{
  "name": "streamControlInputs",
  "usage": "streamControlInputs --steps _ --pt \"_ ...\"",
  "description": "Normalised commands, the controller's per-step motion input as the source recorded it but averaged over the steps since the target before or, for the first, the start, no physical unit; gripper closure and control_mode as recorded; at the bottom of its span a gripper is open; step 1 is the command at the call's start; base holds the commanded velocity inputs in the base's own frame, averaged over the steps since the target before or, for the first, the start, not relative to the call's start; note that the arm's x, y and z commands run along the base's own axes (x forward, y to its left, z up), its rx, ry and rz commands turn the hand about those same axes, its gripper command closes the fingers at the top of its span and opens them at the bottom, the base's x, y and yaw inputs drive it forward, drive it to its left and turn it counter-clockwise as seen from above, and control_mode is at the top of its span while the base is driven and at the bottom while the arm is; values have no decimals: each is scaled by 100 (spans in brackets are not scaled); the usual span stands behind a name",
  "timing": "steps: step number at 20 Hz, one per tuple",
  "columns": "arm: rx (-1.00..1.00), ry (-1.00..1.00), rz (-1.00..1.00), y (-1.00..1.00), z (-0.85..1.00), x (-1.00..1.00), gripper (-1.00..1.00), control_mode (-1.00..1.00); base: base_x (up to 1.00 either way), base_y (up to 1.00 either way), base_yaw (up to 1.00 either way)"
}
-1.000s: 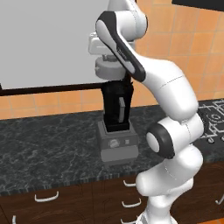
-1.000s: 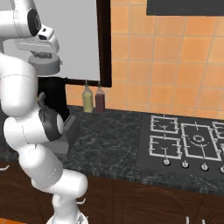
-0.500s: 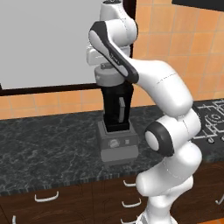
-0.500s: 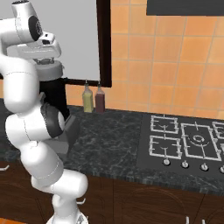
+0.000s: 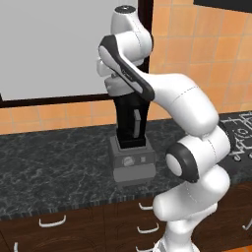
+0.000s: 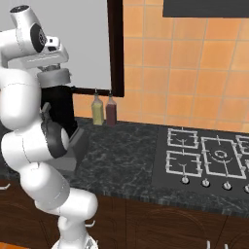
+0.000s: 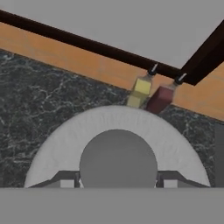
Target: Close the lid blender by securely placing the lid on top.
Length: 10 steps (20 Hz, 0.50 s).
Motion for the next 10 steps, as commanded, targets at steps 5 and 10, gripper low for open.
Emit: streamControlInputs --steps 5,10 --pt "1 -12 2 -37 -12 -5 100 -100 0 0 0" --pt "8 -12 0 -38 0 -46 100 -100 0 0 0"
